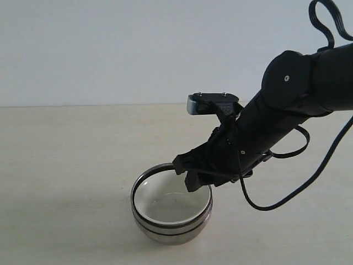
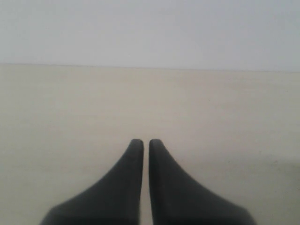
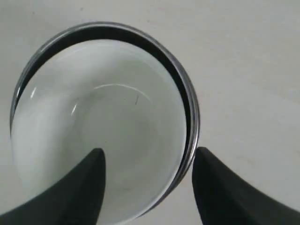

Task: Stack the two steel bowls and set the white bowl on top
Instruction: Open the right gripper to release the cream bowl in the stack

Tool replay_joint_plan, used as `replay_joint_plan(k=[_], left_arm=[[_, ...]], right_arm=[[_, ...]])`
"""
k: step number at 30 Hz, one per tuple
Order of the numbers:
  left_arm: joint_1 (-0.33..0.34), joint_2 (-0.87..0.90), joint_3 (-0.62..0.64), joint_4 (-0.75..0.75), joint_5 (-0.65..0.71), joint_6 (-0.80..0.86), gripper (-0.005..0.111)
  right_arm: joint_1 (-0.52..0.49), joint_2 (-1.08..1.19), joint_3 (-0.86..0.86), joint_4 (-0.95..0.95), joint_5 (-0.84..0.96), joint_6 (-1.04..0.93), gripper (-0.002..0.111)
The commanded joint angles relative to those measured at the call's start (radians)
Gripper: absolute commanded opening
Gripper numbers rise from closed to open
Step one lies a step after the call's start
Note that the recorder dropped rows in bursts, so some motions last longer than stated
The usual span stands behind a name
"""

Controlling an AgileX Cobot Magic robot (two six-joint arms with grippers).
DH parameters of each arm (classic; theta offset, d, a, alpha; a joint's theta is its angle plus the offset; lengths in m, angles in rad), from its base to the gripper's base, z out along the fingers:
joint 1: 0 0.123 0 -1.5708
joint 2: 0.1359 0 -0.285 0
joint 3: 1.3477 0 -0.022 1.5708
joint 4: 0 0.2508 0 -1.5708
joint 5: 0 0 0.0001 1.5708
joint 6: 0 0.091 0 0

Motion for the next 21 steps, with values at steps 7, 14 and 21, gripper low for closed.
replay_joint_plan(k=[7,14,21], left_arm=[[0.002,-0.004,0.003,-0.006,-0.008,-0.009,0.004],[0.002,-0.004,0.003,-0.006,-0.008,-0.009,0.004],[0.002,-0.004,0.003,-0.006,-0.008,-0.009,0.004]], right_arm=[[0.001,-0.012,0.005,-0.003,0.044,-0.029,0.003],[0.001,-0.012,0.005,-0.003,0.078,-0.029,0.0],[0.001,-0.012,0.026,-0.003,0.049,-0.029,0.0]])
